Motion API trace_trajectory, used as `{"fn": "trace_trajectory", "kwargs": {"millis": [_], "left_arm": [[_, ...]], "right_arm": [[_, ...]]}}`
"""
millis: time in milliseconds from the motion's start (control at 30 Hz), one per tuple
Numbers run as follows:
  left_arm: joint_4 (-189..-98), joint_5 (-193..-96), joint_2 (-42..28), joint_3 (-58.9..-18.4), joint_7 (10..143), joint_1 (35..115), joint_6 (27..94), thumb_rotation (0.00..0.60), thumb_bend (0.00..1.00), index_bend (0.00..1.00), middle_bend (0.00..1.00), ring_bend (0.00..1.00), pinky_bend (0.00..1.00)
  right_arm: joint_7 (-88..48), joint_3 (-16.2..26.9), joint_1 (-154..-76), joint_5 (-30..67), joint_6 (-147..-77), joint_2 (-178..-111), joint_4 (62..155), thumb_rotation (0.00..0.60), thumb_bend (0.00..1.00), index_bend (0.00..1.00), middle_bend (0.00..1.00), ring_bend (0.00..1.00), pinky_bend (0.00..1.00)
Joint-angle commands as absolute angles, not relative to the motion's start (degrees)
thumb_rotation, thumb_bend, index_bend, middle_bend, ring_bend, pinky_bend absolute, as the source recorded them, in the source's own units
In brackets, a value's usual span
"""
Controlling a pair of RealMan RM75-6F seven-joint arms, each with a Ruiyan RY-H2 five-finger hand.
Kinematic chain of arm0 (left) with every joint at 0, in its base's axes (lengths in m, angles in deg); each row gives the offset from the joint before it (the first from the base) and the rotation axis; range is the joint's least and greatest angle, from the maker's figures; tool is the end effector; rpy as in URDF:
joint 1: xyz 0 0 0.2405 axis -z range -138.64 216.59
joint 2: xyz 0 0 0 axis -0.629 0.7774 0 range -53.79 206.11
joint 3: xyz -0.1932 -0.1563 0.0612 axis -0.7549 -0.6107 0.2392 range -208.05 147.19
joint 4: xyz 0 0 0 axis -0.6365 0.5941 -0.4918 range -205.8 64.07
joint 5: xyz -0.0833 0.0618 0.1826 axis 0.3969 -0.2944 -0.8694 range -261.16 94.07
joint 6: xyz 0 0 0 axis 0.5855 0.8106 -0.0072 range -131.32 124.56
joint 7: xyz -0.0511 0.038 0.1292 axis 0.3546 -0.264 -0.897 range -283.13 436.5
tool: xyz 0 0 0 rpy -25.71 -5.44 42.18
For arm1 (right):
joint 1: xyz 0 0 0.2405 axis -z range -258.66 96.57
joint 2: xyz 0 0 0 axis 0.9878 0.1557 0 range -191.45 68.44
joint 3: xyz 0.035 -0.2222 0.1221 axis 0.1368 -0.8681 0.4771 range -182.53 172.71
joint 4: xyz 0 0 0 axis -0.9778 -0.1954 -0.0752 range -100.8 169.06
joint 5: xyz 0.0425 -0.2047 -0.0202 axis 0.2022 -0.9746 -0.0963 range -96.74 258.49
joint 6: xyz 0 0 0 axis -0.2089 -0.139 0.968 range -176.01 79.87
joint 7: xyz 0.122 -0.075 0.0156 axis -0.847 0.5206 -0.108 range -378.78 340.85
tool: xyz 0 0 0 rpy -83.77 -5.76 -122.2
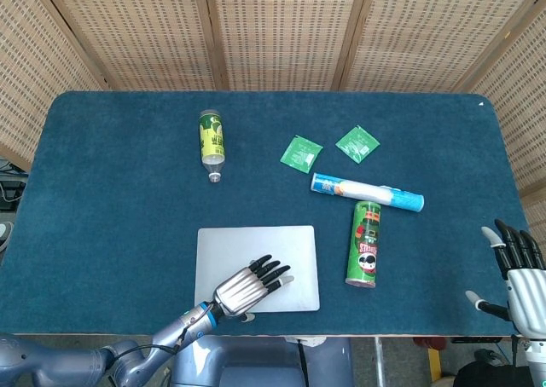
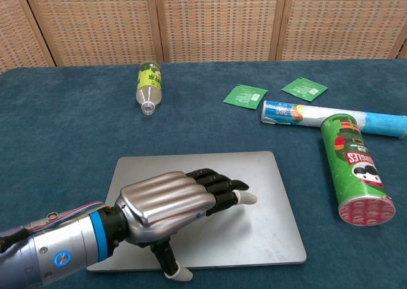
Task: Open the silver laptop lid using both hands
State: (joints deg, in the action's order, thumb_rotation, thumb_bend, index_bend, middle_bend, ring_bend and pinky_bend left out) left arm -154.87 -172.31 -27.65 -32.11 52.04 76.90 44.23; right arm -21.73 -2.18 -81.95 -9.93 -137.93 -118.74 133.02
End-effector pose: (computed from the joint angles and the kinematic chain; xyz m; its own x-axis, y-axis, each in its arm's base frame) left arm -0.0948 0.2199 -0.1221 0.6107 0.2886 0.7374 0.5959 -0.7808 -0.1879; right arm -0.2921 -0.1584 0.1917 0.3588 0.0490 0.9321 -0.9319 -0.0382 0.3607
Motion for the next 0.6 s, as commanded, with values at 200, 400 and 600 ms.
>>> {"fn": "trace_trajectory", "kwargs": {"millis": [200,400,600], "left_arm": [[-155.37,-171.77,-27.36,-31.82,51.36,77.1,45.29,0.6,0.34,0.0,0.0,0.0,0.0],[-155.95,-171.33,-26.79,-31.82,50.62,77.34,45.87,0.6,0.34,0.0,0.0,0.0,0.0],[-156.35,-171.41,-26.08,-32.92,47.24,77.61,48.28,0.6,0.34,0.0,0.0,0.0,0.0]], "right_arm": [[-21.95,-2.22,-81.96,-9.97,-137.91,-118.63,133.01,0.6,0.0,0.0,0.0,0.0,0.0],[-21.7,-2.31,-81.98,-10.07,-137.85,-118.68,133.11,0.6,0.0,0.0,0.0,0.0,0.0],[-21.8,-2.36,-82.03,-10.05,-137.69,-118.7,133.04,0.6,0.0,0.0,0.0,0.0,0.0]]}}
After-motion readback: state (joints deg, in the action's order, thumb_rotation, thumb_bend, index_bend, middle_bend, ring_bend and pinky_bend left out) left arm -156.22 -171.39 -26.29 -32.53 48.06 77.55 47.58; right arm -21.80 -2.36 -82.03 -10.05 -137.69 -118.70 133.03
